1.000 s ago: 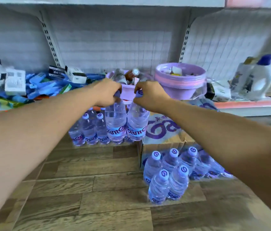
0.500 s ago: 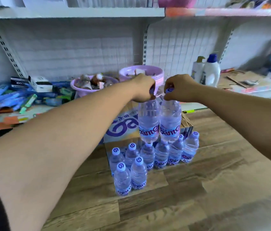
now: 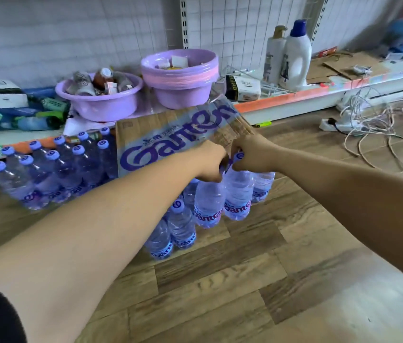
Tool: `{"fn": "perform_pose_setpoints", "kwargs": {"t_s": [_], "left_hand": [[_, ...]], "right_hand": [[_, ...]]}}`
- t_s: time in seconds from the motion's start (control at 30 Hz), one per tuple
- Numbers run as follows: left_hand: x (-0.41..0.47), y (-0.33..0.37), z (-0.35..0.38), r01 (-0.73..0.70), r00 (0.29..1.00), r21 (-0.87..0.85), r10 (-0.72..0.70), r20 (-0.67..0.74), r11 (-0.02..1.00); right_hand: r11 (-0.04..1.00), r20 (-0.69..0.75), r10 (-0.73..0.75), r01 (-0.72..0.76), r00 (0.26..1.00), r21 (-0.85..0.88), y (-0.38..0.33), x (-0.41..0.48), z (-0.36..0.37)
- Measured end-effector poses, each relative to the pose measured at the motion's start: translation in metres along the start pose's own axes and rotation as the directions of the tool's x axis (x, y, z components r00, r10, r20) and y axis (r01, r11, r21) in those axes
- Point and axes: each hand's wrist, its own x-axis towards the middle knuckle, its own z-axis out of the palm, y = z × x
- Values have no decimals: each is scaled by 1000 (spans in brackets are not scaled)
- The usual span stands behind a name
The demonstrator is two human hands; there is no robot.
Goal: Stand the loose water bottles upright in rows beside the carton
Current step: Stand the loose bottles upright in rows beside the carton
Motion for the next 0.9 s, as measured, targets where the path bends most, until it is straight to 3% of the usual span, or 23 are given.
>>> {"fn": "perform_pose_setpoints", "kwargs": {"t_s": [0.37, 0.6, 0.8, 0.9], "left_hand": [[22, -23, 87, 134, 990, -162, -124, 70, 978], [25, -23, 107, 230, 973, -287, -225, 52, 930], [20, -28, 98, 220, 973, -296, -189, 130, 930], [12, -48, 68, 196, 980, -373, -191, 51, 907]], "right_hand": [[998, 168, -27, 37, 985, -56, 12, 26, 84], [998, 176, -24, 34, 984, -52, 15, 29, 98], [949, 235, -33, 105, 971, -298, 10, 23, 92], [889, 153, -91, 150, 984, -433, -6, 27, 77]]}}
